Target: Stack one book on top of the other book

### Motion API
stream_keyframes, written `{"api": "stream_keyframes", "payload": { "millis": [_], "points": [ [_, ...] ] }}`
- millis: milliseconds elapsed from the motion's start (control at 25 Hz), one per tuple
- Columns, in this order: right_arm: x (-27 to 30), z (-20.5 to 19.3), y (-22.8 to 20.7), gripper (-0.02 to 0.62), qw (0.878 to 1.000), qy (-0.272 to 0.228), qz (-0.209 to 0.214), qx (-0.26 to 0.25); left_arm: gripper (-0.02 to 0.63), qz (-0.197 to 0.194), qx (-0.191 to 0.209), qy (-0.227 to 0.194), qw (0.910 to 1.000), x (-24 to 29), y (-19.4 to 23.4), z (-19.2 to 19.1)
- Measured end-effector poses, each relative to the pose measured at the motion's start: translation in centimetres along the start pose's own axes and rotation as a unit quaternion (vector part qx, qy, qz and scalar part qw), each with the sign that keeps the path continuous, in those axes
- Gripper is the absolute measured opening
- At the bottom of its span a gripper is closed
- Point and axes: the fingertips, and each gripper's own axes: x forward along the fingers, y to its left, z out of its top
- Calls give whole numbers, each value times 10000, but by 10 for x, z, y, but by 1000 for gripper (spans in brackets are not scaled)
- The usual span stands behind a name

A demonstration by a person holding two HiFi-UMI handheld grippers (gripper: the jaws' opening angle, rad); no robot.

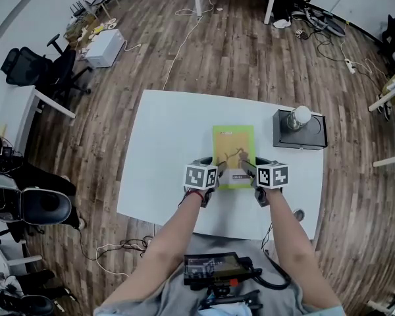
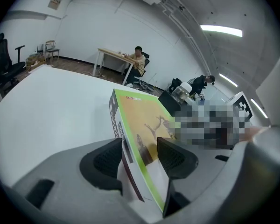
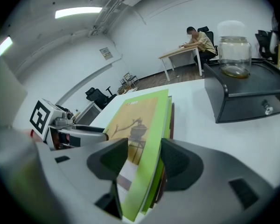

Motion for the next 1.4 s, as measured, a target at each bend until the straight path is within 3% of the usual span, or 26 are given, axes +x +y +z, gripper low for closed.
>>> {"api": "stream_keyframes", "payload": {
  "millis": [360,800,1400],
  "points": [
    [-4,-4,-6,238,9983,27,-69,575,253,-107,-426,-39,9990,-2,3,-3],
    [5,-10,-7,256,9909,69,446,1269,270,-713,-1095,38,9914,10,4,-10],
    [5,-15,-5,256,9863,16,452,1586,267,-790,-1072,14,9911,11,1,-13]
  ]
}}
